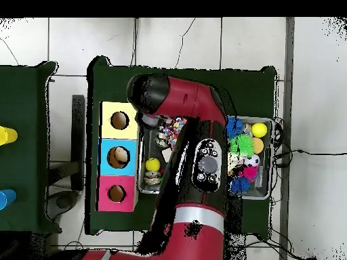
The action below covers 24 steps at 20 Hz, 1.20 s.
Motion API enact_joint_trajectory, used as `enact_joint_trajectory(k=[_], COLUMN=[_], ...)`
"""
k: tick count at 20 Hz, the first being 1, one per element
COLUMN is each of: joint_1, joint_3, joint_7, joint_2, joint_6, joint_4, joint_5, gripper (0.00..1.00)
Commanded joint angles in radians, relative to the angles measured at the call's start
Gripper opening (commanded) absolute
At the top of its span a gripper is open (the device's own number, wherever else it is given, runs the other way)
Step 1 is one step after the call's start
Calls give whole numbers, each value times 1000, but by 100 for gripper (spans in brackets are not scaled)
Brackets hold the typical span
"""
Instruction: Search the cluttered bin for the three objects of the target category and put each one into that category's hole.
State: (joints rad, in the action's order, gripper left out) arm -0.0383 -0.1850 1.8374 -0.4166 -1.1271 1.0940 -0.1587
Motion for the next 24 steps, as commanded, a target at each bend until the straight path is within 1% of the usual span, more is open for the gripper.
enact_joint_trajectory(k=[1, 4, 6, 7, 9, 11, 16, 20, 21, 22, 23, 24], joint_1=[-3, 11, 28, 41, 46, 47, 48, 39, 31, 31, 26, 23], joint_3=[38, 25, 11, 5, 4, 5, 5, 6, 6, 3, -1, -2], joint_7=[213, 217, 216, 213, 195, 190, 179, 176, 174, 170, 167, 162], joint_2=[-138, -166, -179, -185, -187, -196, -198, -161, -135, -128, -111, -104], joint_6=[-217, -235, -187, -132, -68, -41, 3, 43, 43, 52, 49, 60], joint_4=[84, 95, 136, 186, 236, 271, 306, 289, 257, 250, 221, 218], joint_5=[-72, -73, -63, -59, -56, -62, -50, -31, -21, -11, -1, 4], gripper=[0, 0, 0, 0, 0, 0, 0, 0, 0, 0, 0, 0])
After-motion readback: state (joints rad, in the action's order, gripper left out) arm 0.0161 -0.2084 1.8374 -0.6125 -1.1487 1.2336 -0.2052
